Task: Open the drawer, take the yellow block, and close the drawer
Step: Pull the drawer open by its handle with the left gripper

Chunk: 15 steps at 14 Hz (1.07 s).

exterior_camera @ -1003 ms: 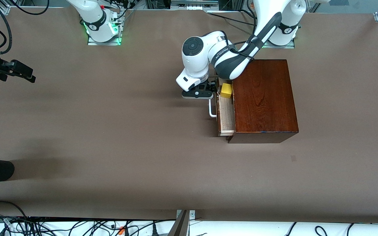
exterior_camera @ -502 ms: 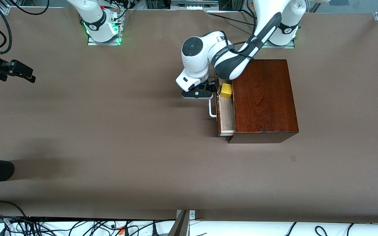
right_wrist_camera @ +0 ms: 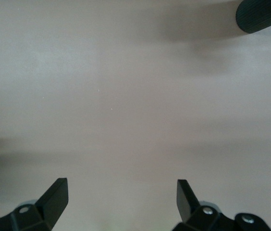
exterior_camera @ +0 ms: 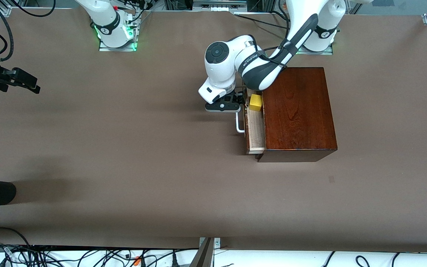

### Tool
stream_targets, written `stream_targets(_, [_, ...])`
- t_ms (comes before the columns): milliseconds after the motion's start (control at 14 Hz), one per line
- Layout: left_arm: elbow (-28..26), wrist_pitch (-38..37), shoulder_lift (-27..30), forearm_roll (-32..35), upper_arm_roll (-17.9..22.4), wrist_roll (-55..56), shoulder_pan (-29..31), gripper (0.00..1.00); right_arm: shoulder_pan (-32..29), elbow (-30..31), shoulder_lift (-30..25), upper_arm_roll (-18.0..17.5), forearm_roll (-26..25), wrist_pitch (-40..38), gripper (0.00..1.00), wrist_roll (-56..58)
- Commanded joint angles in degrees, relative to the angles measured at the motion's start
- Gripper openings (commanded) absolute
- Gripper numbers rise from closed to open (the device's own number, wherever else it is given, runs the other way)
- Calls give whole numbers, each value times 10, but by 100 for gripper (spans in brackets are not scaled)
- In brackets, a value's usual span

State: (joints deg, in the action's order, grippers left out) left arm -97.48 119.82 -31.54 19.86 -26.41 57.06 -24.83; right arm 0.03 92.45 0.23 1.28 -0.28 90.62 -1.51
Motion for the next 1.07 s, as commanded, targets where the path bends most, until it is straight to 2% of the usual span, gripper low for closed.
stream_targets(0, [69, 27, -29, -2, -3, -12, -15, 100, -7, 3, -7, -5, 0, 0, 100, 10])
stream_targets(573, [64, 23, -29, -4, -3, -5, -35, 100, -7, 3, -8, -4, 0, 1, 100, 9])
stream_targets(1003, [68, -5, -19, -4, -3, -20, -26, 100, -7, 3, -7, -5, 0, 1, 100, 9])
